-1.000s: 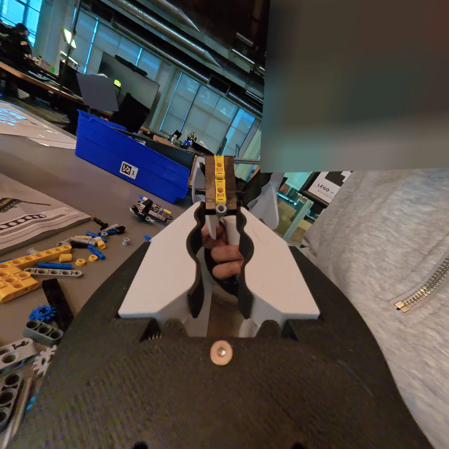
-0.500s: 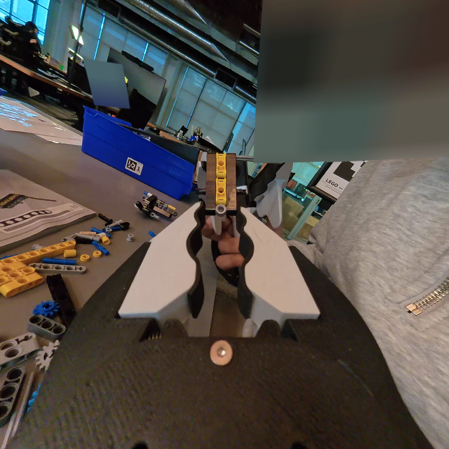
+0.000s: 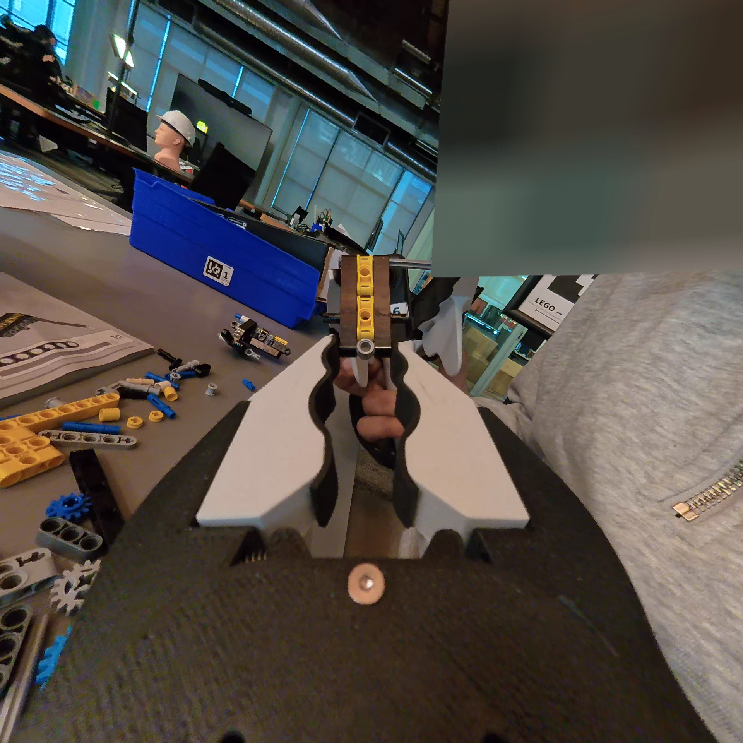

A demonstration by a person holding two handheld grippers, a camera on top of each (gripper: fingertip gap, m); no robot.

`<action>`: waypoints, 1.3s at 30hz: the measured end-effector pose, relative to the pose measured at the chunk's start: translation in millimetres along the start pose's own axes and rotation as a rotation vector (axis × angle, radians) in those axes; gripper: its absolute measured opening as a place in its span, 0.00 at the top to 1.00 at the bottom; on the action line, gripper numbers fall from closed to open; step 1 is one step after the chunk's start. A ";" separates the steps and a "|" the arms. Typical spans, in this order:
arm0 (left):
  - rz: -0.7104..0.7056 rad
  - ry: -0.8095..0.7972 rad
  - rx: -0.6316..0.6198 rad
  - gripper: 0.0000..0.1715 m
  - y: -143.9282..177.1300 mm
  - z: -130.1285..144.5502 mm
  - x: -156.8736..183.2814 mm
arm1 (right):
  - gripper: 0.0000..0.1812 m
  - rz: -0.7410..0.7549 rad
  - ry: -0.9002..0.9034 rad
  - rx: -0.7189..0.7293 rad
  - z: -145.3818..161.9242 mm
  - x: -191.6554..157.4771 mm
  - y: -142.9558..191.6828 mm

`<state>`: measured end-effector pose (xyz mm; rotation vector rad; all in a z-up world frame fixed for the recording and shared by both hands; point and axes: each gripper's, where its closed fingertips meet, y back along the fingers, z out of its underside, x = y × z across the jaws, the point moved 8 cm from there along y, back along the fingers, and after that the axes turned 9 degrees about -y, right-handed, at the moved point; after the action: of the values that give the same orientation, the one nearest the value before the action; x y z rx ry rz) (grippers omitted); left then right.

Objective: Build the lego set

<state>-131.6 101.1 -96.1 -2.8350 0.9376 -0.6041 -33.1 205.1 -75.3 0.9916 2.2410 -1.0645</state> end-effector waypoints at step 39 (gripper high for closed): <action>0.218 0.505 -0.324 0.86 25.1 9.4 -30.1 | 0.95 0.281 1.205 -0.644 16.4 12.2 21.8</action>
<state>-163.8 98.3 -120.1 -2.8306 1.5227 -1.2775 -22.4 206.6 -103.1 1.7952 2.7970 0.5963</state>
